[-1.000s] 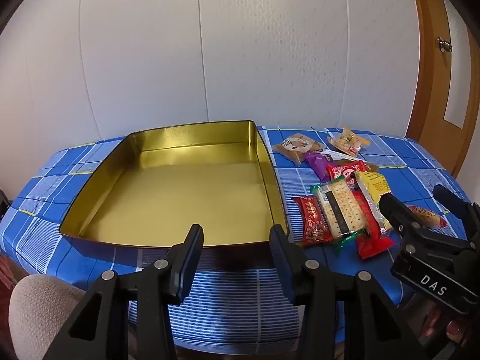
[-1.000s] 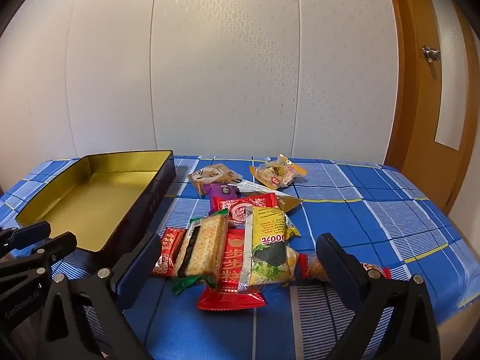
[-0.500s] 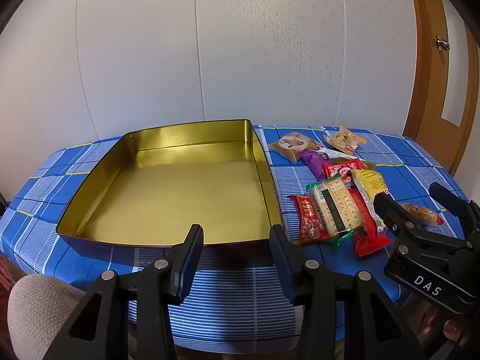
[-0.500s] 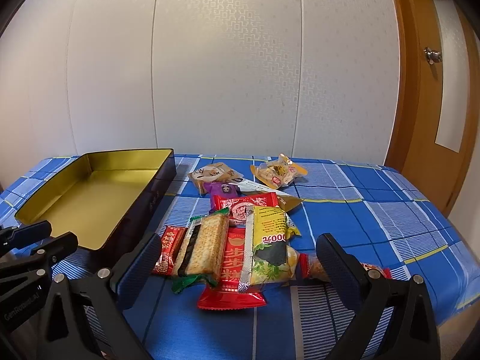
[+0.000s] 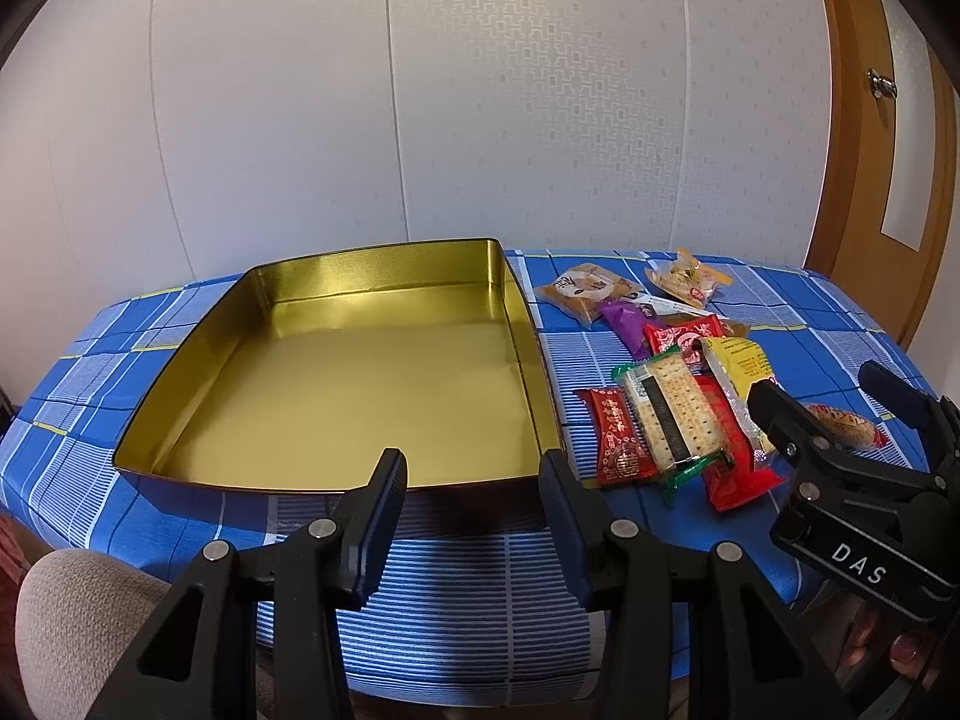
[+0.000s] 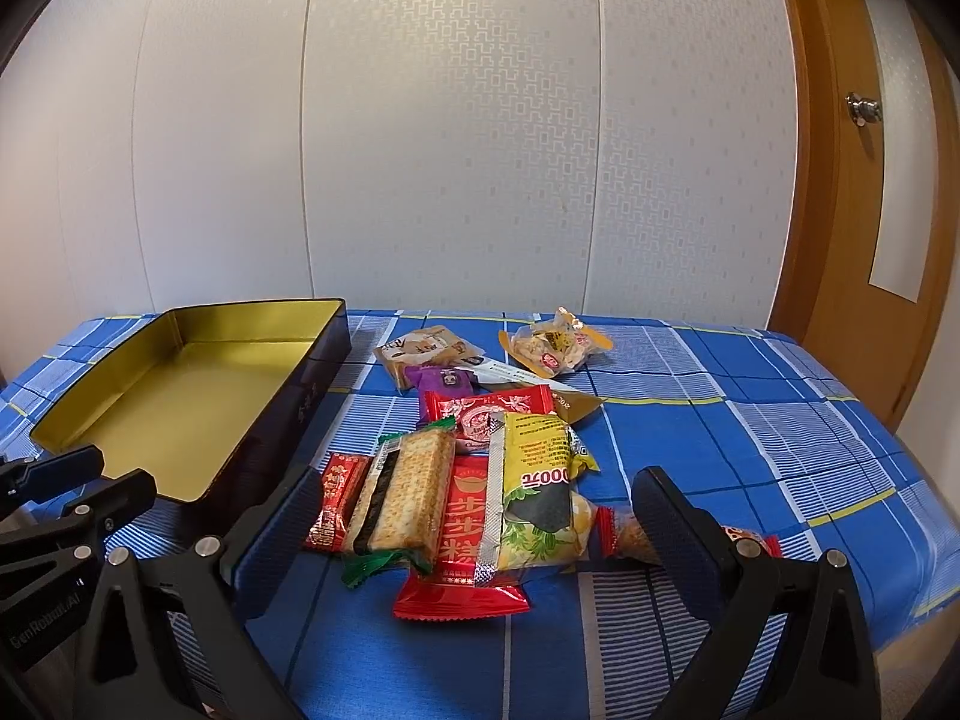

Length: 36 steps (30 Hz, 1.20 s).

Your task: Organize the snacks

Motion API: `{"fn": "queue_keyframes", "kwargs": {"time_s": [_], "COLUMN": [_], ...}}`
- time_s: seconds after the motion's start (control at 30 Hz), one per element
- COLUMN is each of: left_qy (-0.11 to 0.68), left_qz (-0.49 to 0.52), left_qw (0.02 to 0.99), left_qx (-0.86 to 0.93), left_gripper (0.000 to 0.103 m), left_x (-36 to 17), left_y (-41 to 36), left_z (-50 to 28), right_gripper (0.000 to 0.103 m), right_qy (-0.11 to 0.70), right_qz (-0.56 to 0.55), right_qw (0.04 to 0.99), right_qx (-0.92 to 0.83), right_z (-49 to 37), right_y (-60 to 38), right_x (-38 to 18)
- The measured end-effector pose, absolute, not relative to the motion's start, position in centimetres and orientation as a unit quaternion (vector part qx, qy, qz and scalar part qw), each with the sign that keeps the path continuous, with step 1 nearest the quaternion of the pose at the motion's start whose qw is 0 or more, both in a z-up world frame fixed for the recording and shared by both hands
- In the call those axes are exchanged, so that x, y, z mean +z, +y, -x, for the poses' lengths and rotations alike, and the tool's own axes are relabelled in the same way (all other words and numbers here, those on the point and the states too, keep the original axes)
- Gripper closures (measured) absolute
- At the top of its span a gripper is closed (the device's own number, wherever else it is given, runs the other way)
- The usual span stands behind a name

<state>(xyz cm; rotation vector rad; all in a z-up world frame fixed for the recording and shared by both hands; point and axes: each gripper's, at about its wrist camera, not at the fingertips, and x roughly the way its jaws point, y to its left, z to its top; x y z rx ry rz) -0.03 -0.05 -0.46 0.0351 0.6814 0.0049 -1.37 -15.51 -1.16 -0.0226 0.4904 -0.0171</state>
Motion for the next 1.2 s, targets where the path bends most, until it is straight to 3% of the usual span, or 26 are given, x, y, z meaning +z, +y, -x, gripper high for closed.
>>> {"fn": "queue_keyframes", "kwargs": {"time_s": [1.2], "left_qy": [0.336], "left_qz": [-0.022], "left_qw": [0.942], "left_qx": [0.004], "left_gripper": [0.056], "left_x": [-0.63], "left_y": [-0.11], "left_z": [-0.15], "right_gripper": [0.000], "right_qy": [0.251], "right_qz": [0.012], "right_qw": [0.968], "right_qx": [-0.003], "right_z": [1.46], "right_y": [-15.27], "right_x": [-1.44]}}
